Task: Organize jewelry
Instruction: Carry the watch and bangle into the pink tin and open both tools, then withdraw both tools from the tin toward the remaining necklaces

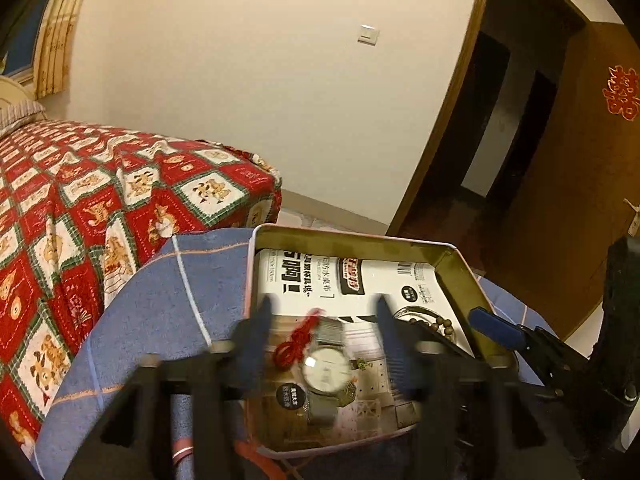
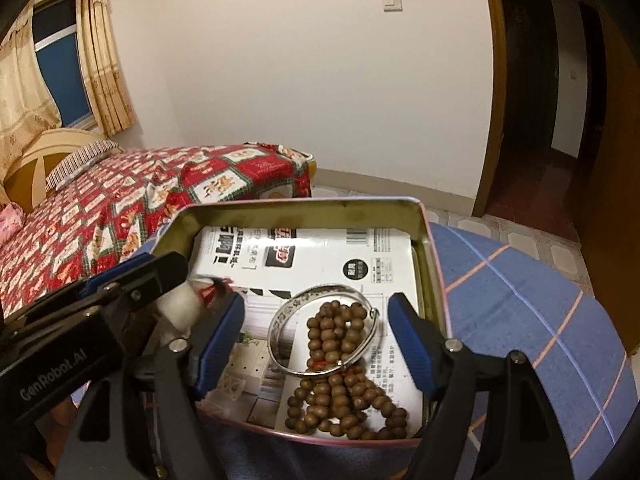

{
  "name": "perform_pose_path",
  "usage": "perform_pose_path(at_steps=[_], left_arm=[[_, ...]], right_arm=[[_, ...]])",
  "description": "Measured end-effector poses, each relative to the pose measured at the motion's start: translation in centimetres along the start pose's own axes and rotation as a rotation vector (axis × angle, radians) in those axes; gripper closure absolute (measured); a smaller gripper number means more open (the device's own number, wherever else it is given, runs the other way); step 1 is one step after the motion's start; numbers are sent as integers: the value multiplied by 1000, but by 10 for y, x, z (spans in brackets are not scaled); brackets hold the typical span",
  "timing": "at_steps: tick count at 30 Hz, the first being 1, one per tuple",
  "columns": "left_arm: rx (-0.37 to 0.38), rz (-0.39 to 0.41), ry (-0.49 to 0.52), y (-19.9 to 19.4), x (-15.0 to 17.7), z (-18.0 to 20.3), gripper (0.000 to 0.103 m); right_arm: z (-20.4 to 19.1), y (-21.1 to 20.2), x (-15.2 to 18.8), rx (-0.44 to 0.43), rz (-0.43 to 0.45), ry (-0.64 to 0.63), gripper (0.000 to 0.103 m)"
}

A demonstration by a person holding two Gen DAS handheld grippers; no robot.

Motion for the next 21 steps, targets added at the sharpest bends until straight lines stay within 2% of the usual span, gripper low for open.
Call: perform_pose_path(at_steps=[2,9,15,18,21], left_arm=[[9,5,-13,-3,-2,0,36],[-27,71,12,-18,-9,-1,35],[-79,61,32,-30,1,-4,35],[-121,44,49,-37,12,-4,35],[-190,60,97,-49,19,-3,35]], right_arm=[[1,-2,-2,-6,9,11,20],[-2,-18,-8,38,39,-8,20],[-1,-31,4,78,32,-1,20],[0,-41,15,89,22,17,20],[2,-54,19,92,38,43,20]])
Point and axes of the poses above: each gripper's, at about its wrist camera, not at the fingertips, and y roughly the way its jaws point, z to its right, x to its underside, the point moved 7 cm from there along y, roughly the way its jaws point, and after that the axes turned 10 degrees about -x, right-handed, at the moved point
